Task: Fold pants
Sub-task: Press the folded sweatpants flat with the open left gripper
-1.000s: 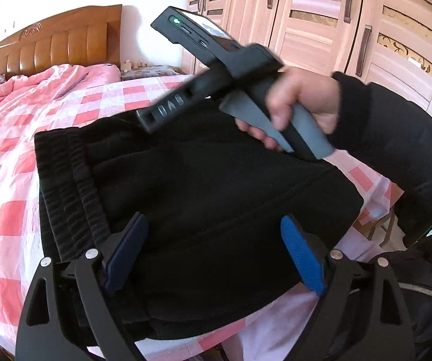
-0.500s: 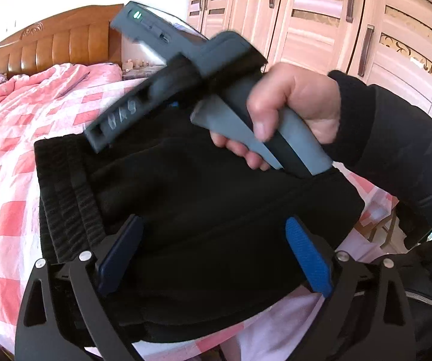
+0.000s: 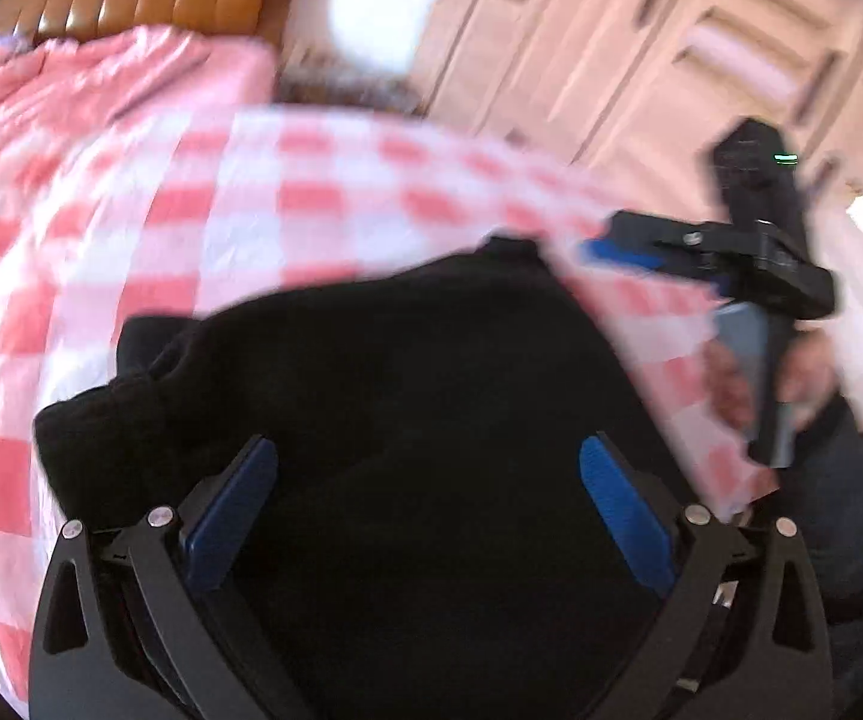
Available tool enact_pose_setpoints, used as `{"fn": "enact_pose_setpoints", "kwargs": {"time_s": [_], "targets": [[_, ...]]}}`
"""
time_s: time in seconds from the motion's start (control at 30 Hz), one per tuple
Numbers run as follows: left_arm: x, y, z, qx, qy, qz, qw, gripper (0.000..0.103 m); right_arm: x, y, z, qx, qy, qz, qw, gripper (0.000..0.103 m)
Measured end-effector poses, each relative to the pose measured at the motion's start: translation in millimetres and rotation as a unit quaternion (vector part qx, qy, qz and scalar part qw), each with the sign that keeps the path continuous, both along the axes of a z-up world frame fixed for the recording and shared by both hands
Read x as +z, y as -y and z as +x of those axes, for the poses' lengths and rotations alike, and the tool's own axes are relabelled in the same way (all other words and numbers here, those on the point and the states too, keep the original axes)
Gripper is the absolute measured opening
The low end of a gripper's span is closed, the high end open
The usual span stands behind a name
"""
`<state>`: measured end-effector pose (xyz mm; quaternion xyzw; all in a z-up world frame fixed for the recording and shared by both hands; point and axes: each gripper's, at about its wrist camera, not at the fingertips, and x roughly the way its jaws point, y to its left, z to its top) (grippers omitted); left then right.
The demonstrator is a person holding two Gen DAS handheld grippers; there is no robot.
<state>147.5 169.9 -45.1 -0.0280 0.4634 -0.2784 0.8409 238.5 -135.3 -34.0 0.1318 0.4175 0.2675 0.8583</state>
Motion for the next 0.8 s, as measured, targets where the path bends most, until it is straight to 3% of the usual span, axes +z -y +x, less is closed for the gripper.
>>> {"fn": "enact_pose_setpoints", "kwargs": {"time_s": [0.07, 0.2, 0.27, 0.3, 0.4, 0.5, 0.57, 0.73, 0.8], "targets": [[-11, 0, 5, -0.009, -0.006, 0.012, 0.9999, 0.101, -9, 1, 6, -0.043, 0.003, -0.076, 0.996, 0.099], [-14, -4, 1, -0.009, -0.002, 0.01, 0.9999, 0.101, -20, -21, 12, -0.016, -0.008, -0.101, 0.995, 0.099], [-15, -5, 2, -0.013, 0.002, 0.008, 0.9999, 0.101, -35, -38, 18, -0.028, -0.012, -0.182, 0.983, 0.099], [-15, -6, 2, -0.014, 0.004, 0.004, 0.9999, 0.101, -42, -40, 21, -0.031, -0.017, -0.2, 0.979, 0.098], [-16, -12, 0, -0.012, 0.008, -0.018, 0.9997, 0.101, -43, -26, 14, -0.071, -0.013, -0.169, 0.983, 0.098], [-15, -12, -2, -0.008, 0.01, -0.022, 0.9997, 0.101, -21, -18, -21, -0.103, 0.016, -0.139, 0.985, 0.098], [-15, -11, -3, -0.006, 0.013, -0.02, 0.9997, 0.101, -11, -16, -48, -0.068, 0.036, -0.116, 0.99, 0.098], [-15, -8, -6, -0.003, 0.023, -0.012, 0.9997, 0.101, -15, -38, -115, 0.018, 0.069, -0.125, 0.99, 0.098], [-15, -7, -6, -0.002, 0.024, -0.006, 0.9997, 0.101, -38, -48, -123, 0.031, 0.063, -0.185, 0.98, 0.098]]}}
